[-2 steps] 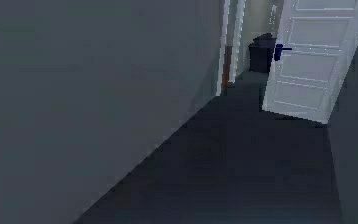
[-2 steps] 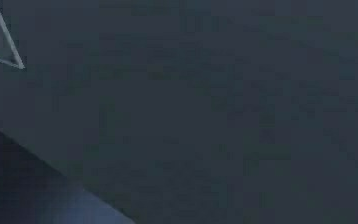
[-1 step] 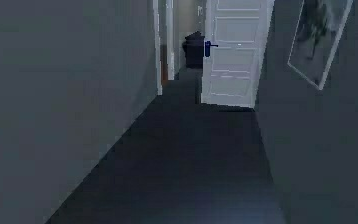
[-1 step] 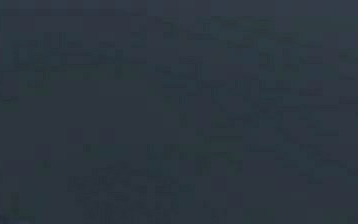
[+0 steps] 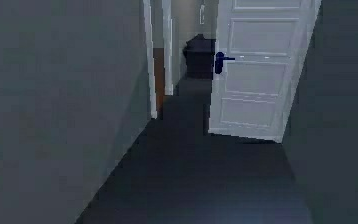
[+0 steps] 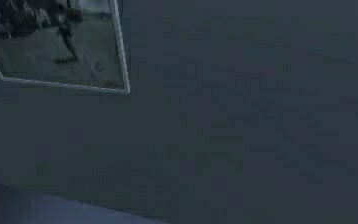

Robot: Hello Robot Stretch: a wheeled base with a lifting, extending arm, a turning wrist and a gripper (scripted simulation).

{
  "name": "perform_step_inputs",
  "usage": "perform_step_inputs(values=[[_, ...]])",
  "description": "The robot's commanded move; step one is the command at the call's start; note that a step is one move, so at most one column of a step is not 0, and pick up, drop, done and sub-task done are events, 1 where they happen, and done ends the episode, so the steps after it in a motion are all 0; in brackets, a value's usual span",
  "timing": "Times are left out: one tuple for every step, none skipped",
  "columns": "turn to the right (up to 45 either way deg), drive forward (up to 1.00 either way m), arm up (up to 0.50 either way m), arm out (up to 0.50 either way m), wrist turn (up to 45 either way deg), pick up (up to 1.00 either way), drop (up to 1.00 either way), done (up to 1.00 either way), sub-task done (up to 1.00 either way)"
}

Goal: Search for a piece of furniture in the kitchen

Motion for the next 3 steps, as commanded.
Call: perform_step_inputs(values=[[0.0, 1.0, 0.0, 0.0, 0.0, 0.0, 0.0, 0.0, 0.0], [0.0, 0.9, 0.0, 0.0, 0.0, 0.0, 0.0, 0.0, 0.0], [0.0, 1.0, 0.0, 0.0, 0.0, 0.0, 0.0, 0.0, 0.0]])
